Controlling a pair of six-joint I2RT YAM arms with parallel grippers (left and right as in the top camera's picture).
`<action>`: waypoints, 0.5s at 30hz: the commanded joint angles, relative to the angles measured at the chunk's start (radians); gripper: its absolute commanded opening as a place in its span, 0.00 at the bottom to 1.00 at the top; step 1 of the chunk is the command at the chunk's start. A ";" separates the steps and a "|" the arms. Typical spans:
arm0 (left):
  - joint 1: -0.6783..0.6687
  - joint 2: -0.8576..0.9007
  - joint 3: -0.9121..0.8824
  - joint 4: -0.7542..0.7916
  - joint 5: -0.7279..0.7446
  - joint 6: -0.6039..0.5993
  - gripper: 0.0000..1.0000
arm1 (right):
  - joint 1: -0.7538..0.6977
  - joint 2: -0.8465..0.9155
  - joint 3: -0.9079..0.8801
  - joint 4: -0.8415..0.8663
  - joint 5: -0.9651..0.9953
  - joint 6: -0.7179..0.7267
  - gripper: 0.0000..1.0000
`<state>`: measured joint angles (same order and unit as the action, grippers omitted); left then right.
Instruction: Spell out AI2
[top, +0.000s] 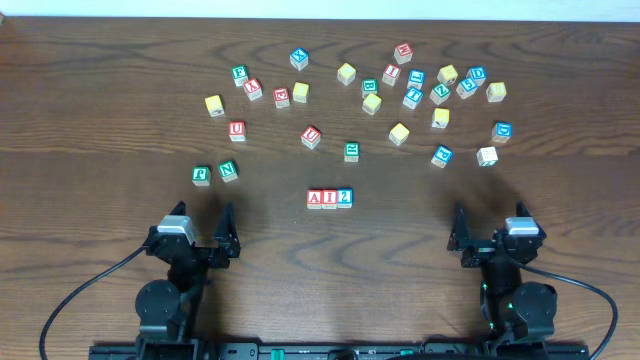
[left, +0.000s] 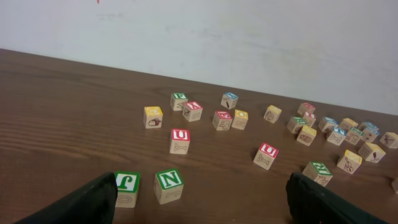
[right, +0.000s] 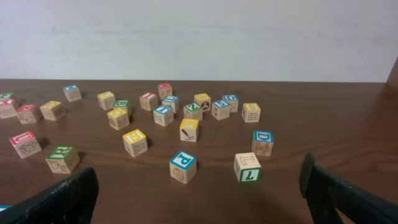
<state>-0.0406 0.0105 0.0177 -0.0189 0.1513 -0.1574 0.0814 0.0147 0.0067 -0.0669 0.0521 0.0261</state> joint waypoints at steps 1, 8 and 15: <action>0.005 -0.006 -0.013 -0.040 0.021 0.002 0.85 | -0.006 -0.010 -0.002 -0.008 0.008 0.014 0.99; 0.005 -0.006 -0.013 -0.040 0.021 0.002 0.85 | -0.005 -0.010 -0.002 -0.010 -0.006 -0.001 0.99; 0.005 -0.006 -0.013 -0.040 0.021 0.002 0.85 | -0.005 -0.010 -0.002 -0.010 -0.010 -0.005 0.99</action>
